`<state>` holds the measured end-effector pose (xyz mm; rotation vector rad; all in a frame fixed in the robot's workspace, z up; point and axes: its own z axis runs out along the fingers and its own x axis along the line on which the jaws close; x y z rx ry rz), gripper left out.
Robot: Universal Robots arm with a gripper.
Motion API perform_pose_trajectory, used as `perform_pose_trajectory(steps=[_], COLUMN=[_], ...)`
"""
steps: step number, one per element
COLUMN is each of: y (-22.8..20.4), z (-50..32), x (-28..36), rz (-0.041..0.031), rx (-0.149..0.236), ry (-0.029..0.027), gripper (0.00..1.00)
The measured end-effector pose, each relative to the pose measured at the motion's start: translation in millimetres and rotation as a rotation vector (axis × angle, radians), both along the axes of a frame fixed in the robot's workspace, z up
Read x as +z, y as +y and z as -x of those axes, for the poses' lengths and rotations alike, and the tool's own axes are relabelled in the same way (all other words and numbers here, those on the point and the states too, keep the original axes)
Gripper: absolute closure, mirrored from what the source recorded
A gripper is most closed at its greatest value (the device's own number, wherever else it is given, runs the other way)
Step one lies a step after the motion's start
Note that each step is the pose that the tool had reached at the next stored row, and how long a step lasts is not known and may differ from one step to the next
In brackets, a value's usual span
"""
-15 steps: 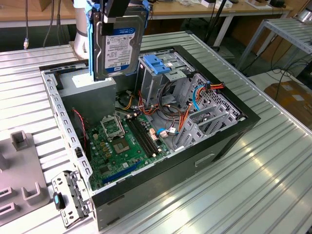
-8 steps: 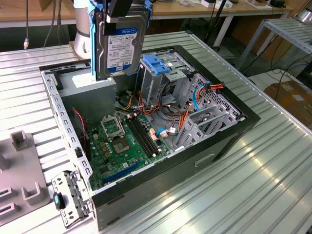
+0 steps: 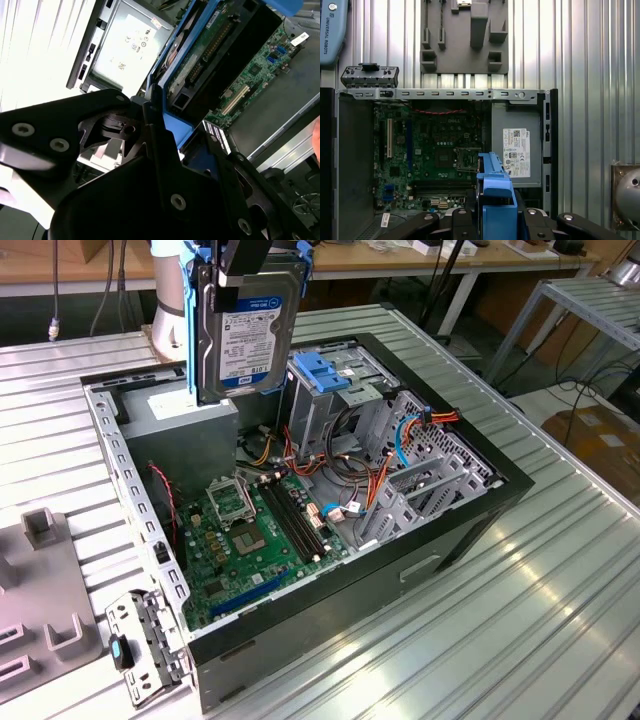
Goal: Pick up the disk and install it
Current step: 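Insert the disk into the insertion slot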
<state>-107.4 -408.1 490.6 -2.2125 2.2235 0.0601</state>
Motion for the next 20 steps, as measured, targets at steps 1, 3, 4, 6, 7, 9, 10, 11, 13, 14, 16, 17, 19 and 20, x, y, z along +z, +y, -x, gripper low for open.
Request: perform_pose_trajectory(steps=[1, 3, 4, 6, 7, 9, 10, 11, 13, 14, 16, 17, 19, 20], y=[0.0, -2.1, -4.6, -11.5, -12.1, -13.6, -14.2, -15.1, -16.7, -17.2, -18.6, -19.2, -20.3, -20.9], z=[0.0, -0.1, -0.1, -0.1, -0.1, -0.1, -0.1, -0.1, -0.1, -0.1, -0.1, -0.1, -0.1, -0.1], x=[0.0, 0.0, 0.0, 0.0, 0.0, 0.0, 0.0, 0.0, 0.0, 0.0, 0.0, 0.0, 0.0, 0.0], rz=[0.0, 0.0, 0.0, 0.0, 0.0, 0.0001, 0.0, 0.0, 0.0, 0.0, 0.0, 0.0, -0.0001, -0.0001], rx=[0.0, 0.0, 0.0, 0.0, 0.0, 0.0, 0.0, 0.0, 0.0, 0.0, 0.0, 0.0, 0.0, 0.0], ry=[0.0, 0.0, 0.0, 0.0, 0.0, 0.0, 0.0, 0.0, 0.0, -0.0001, 0.0, 0.0, 0.0, 0.0], gripper=[0.63, 0.63, 0.63, 0.63, 0.63, 0.63, 0.63, 0.63, 0.63, 0.63, 0.63, 0.63, 0.63, 0.63])
